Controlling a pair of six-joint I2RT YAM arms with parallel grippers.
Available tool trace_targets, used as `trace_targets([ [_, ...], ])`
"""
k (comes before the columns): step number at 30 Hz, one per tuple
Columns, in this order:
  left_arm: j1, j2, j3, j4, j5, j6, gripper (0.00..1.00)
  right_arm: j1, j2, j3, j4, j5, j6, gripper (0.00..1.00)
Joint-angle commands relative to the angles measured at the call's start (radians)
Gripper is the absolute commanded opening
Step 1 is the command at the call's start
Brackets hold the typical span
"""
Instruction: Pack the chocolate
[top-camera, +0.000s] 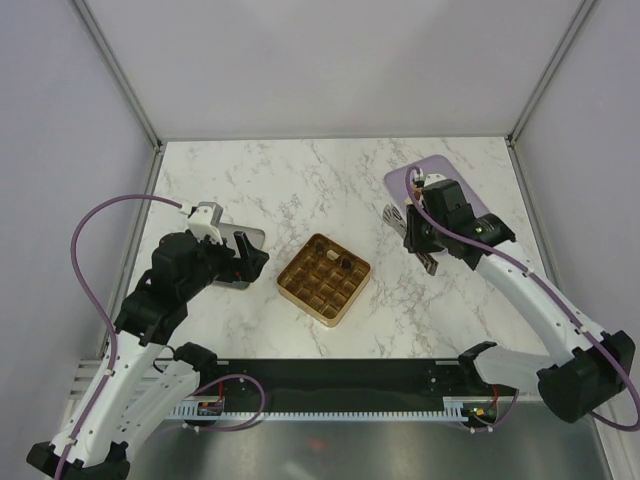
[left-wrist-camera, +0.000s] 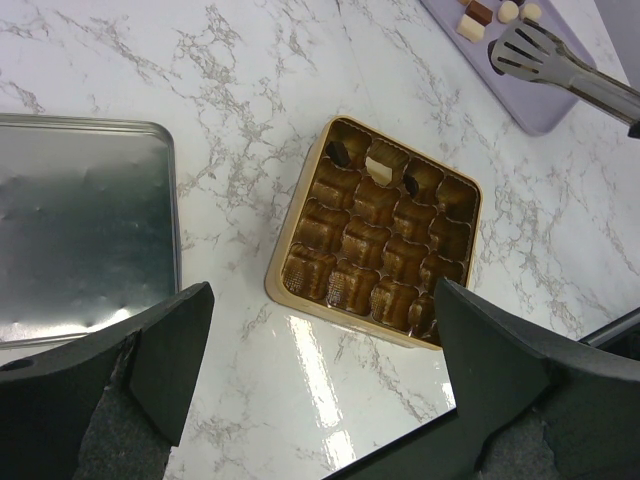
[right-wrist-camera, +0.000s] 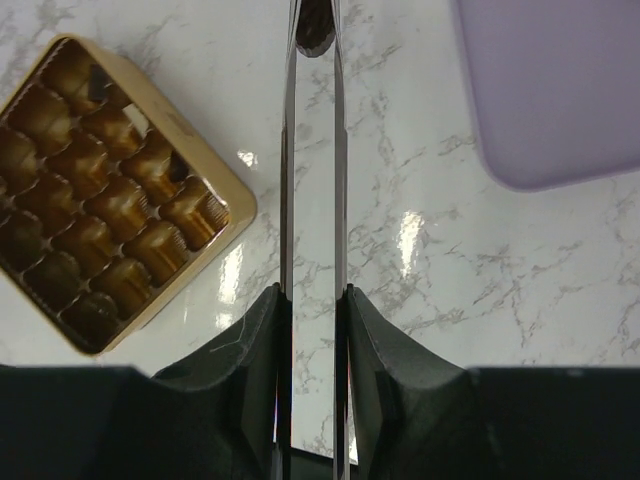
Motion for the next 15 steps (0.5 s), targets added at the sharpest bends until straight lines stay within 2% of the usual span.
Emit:
trace_targets([
  [1, -0.005, 0.001, -0.003, 0.0, -0.006, 0.039, 1.0, 0.029, -0.086, 0.008, -0.049, -0.087, 0.004, 0.32],
  [7, -0.005, 0.004, -0.003, 0.0, -0.006, 0.037, 1.0, 0.072, -0.165, -0.05, -0.102, -0.227, -0.013, 0.32],
  [15, -0.005, 0.01, -0.004, 0.0, -0.012, 0.037, 1.0, 0.093, -0.246, -0.133, -0.1, -0.302, -0.009, 0.32],
])
